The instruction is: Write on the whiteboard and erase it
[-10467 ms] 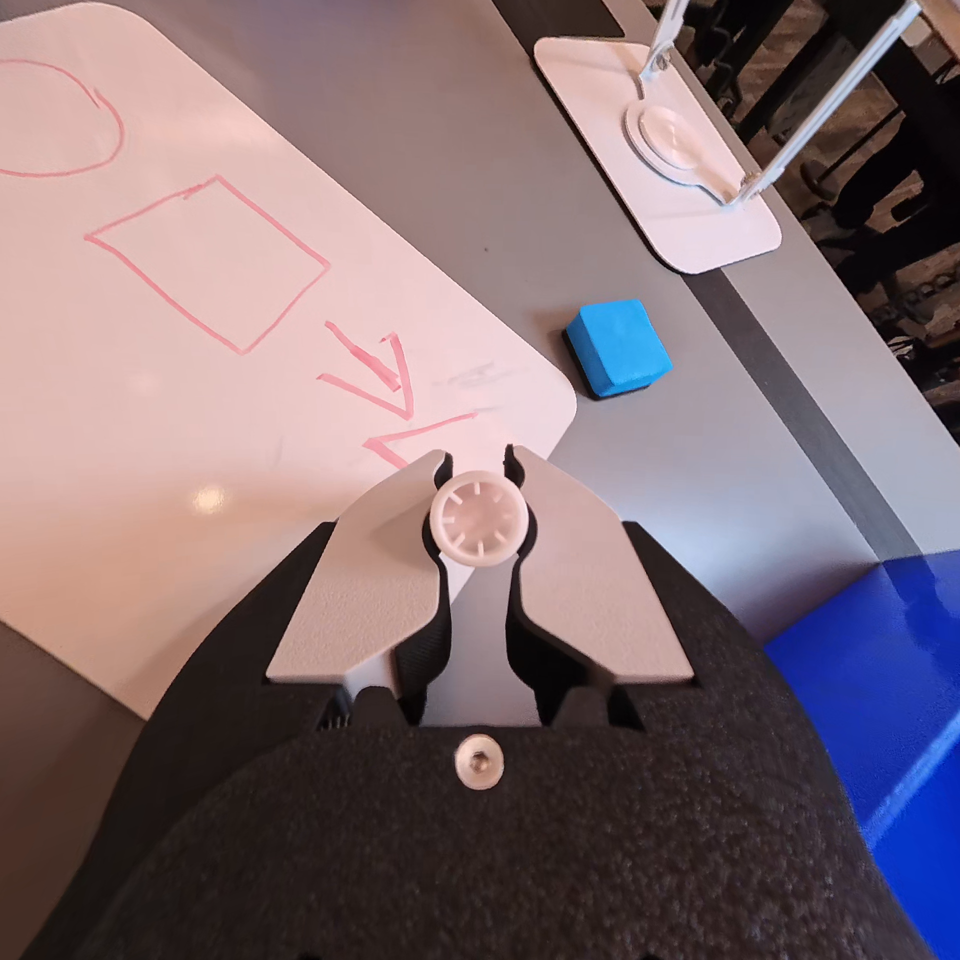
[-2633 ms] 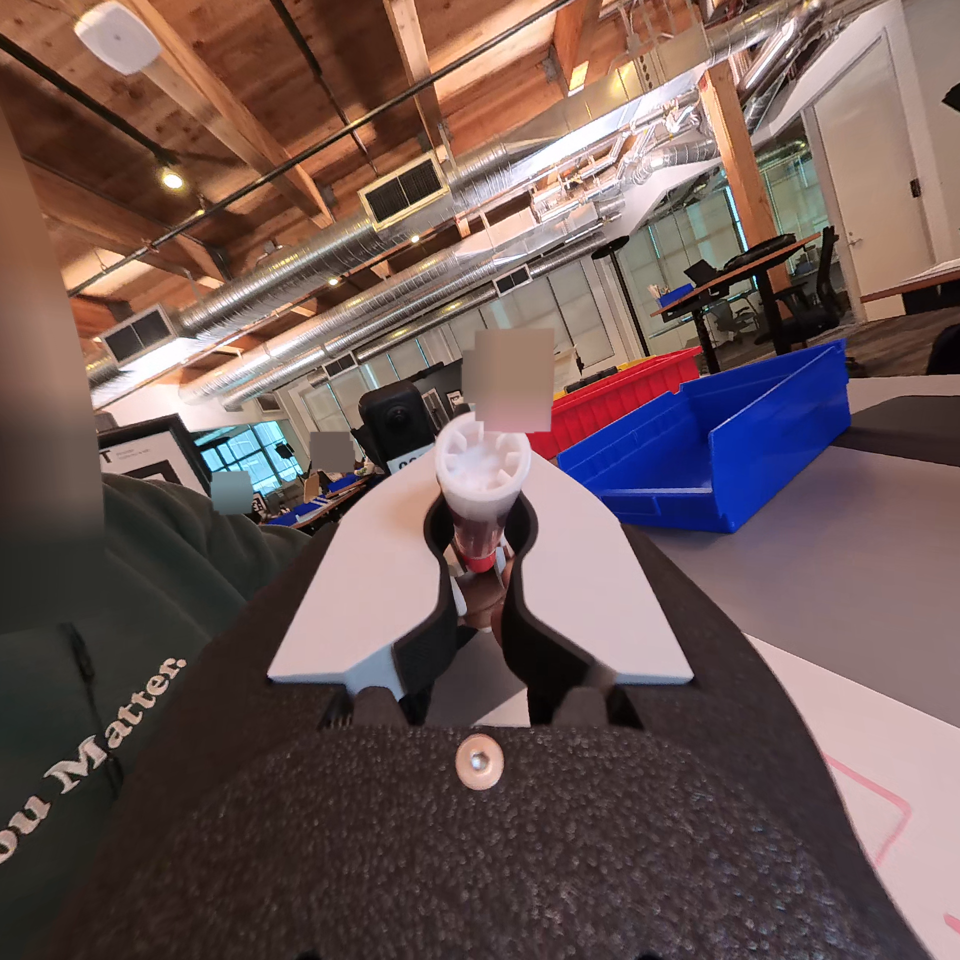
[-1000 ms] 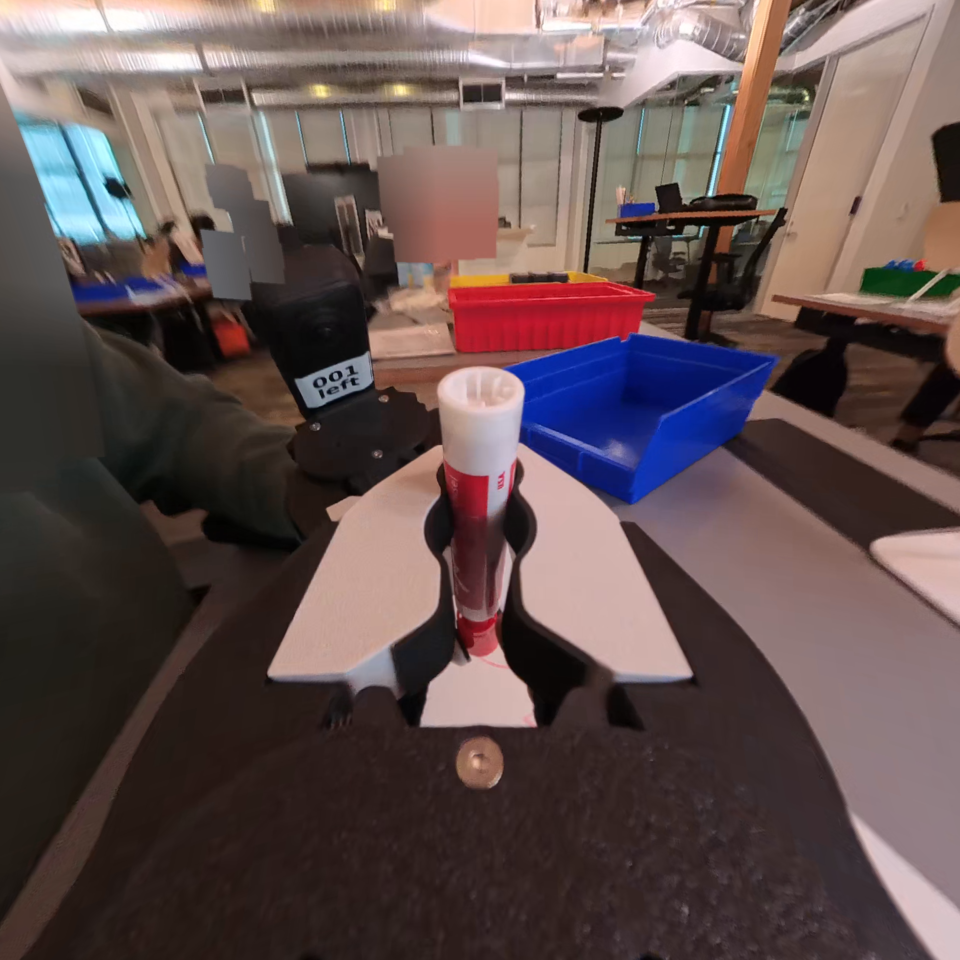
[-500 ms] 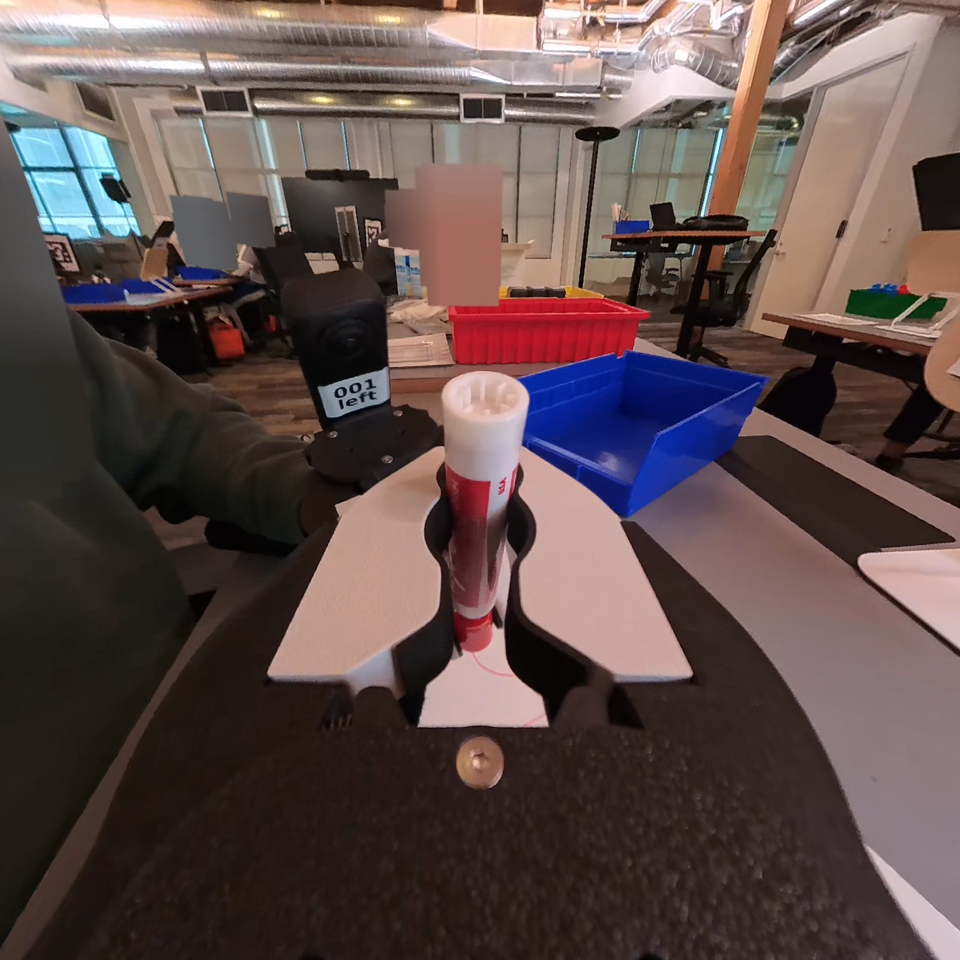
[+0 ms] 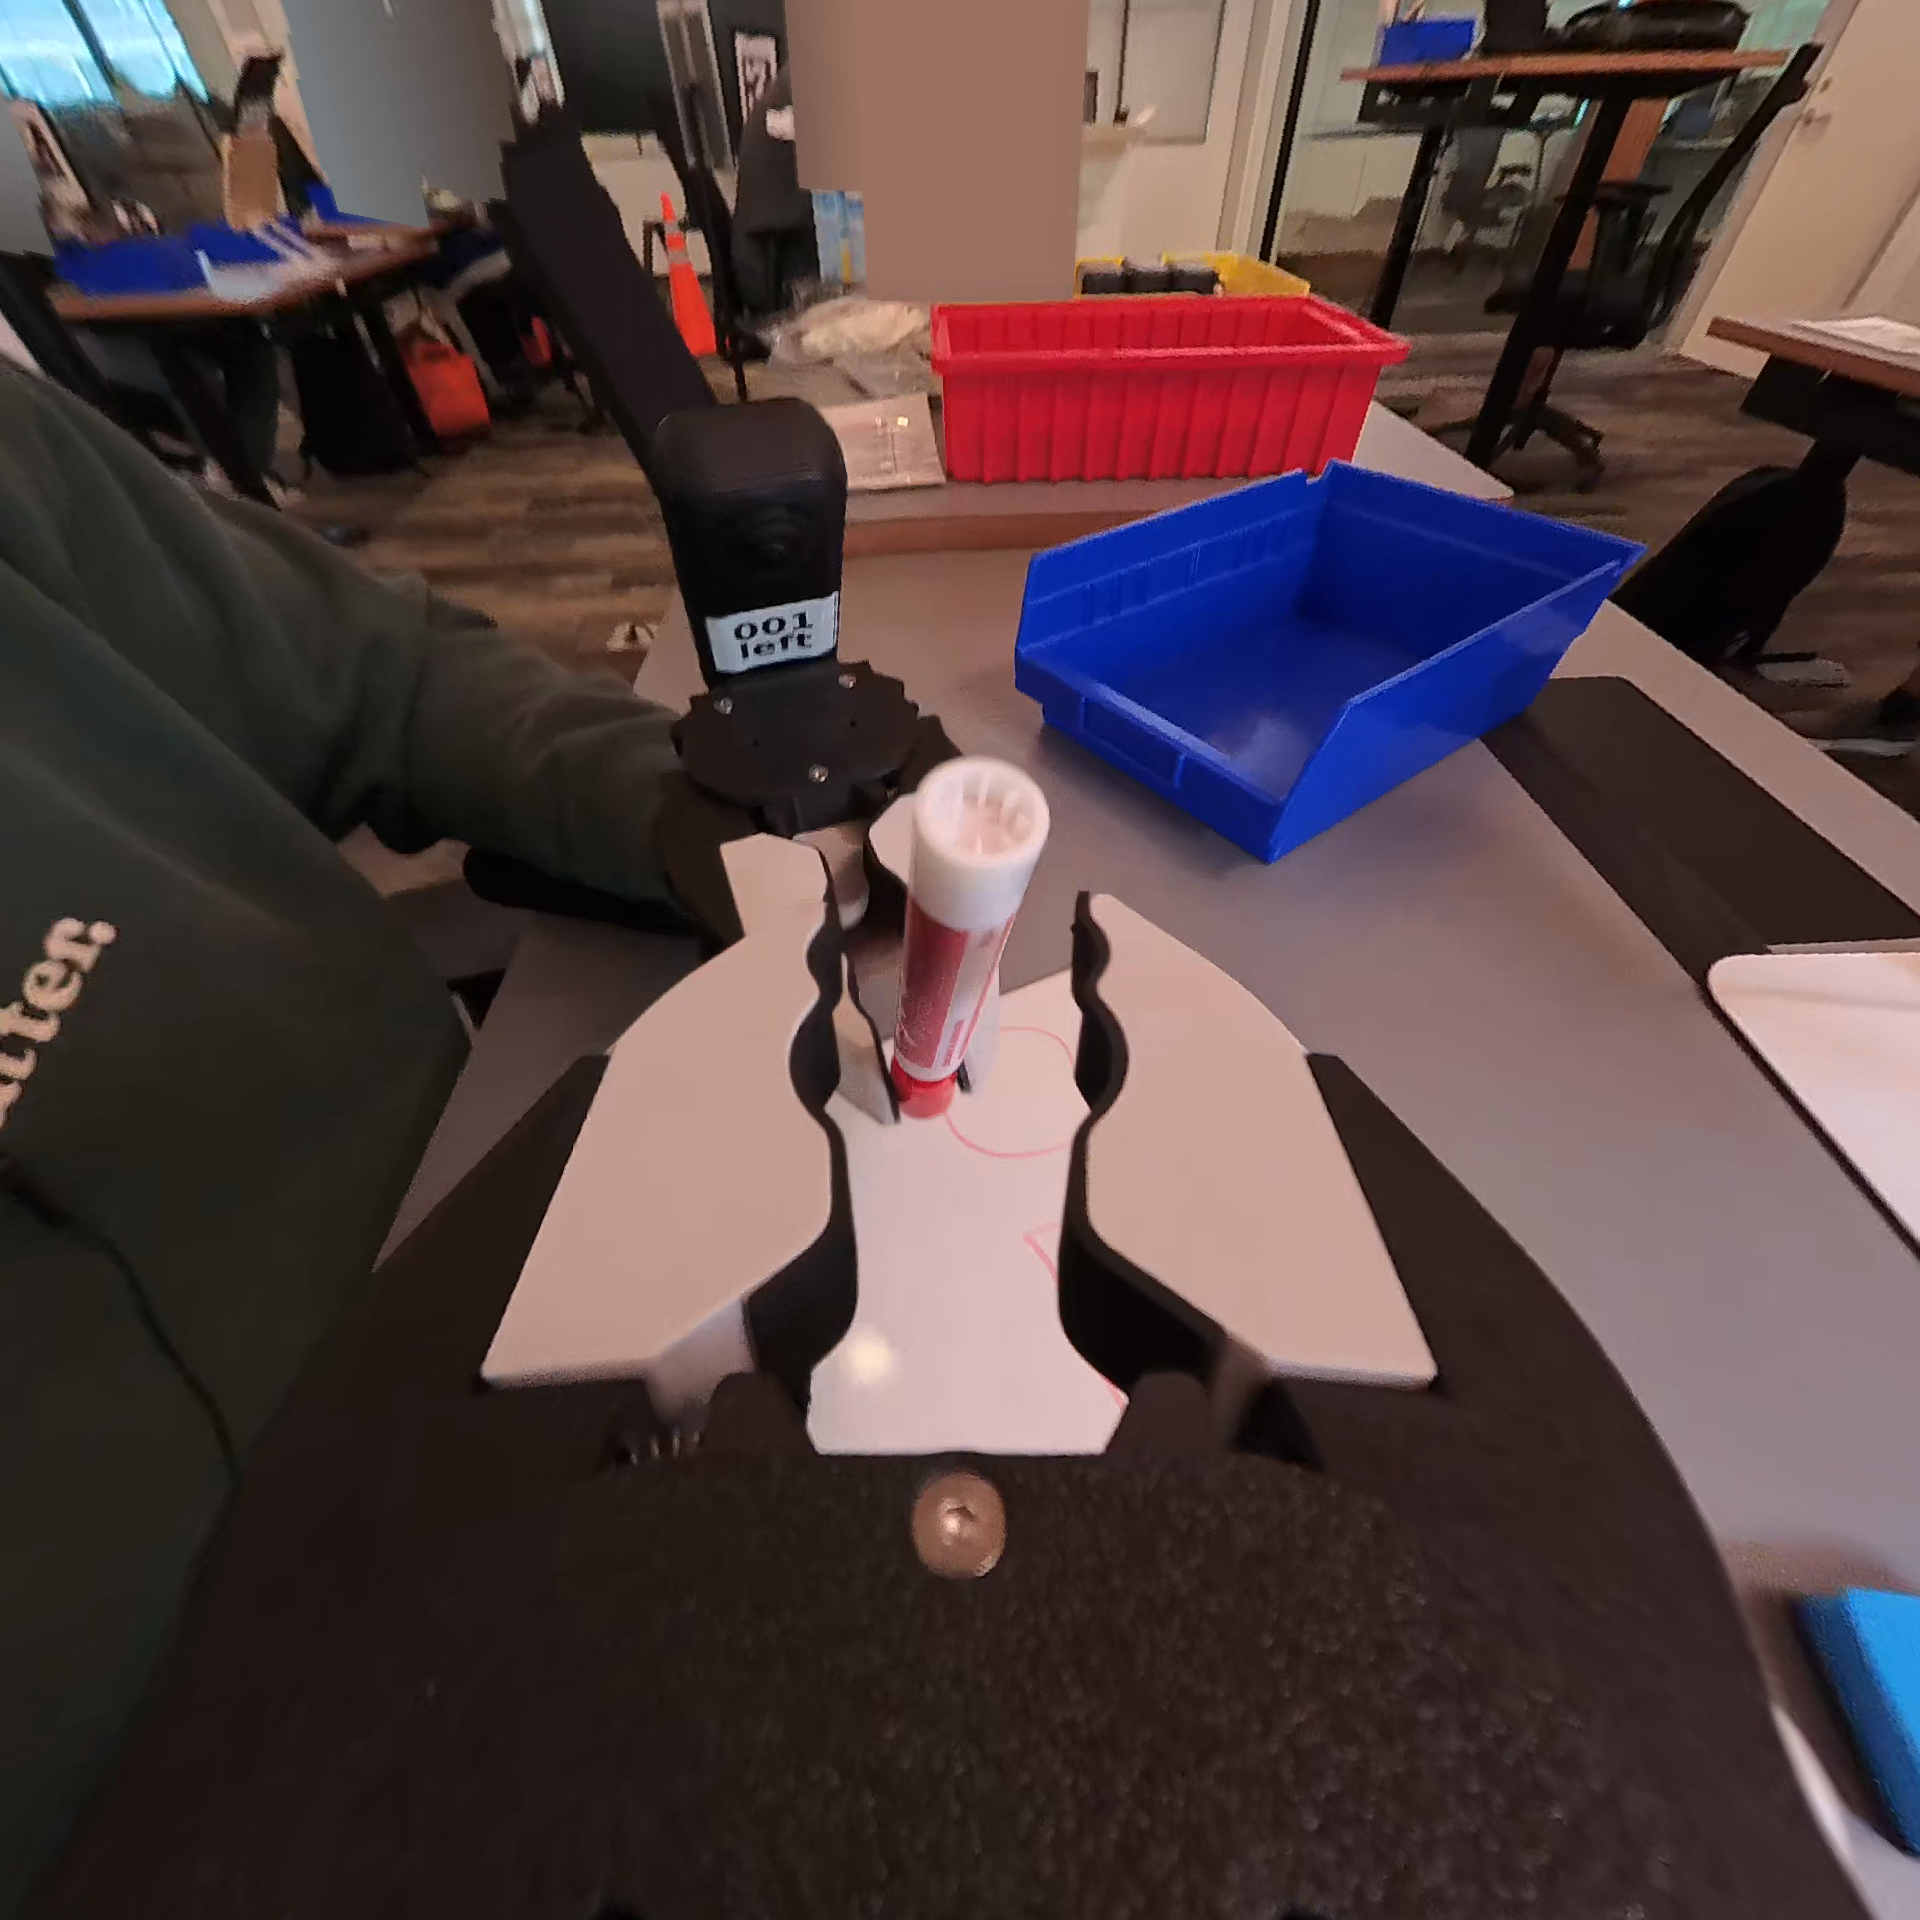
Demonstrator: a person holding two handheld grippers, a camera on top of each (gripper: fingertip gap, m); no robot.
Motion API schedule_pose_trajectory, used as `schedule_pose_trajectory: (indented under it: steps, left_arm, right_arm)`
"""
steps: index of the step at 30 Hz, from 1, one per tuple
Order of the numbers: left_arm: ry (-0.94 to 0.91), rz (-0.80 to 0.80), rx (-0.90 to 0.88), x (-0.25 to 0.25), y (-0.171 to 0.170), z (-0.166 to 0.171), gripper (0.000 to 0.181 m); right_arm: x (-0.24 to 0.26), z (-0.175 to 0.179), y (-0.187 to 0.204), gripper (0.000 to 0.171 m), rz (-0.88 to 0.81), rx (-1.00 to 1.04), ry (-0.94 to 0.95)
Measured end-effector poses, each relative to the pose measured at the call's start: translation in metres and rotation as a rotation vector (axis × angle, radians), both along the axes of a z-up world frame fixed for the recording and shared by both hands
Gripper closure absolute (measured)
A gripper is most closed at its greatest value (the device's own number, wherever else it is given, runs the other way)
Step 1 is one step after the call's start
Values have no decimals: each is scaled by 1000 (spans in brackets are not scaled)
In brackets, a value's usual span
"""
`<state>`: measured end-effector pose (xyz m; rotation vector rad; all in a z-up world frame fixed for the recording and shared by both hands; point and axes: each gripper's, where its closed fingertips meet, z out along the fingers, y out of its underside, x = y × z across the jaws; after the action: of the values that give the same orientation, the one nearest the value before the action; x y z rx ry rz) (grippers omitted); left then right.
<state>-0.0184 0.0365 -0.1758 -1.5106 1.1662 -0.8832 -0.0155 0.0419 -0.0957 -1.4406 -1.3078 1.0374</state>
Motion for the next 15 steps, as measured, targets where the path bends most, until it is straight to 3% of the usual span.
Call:
schedule_pose_trajectory:
  steps: [4,8,15]
  left_arm:
    - [145,13,63,-9,5,-17,163]
    - [248,1,124,-12,3,-28,163]
    - [361,-19,167,-19,1,-43,163]
  right_arm:
    - [11,-4,-4,117,45,102,-173]
    - [14,-31,-8,111,85,215,-430]
    - [20,-53,-14,138,94,251,-495]
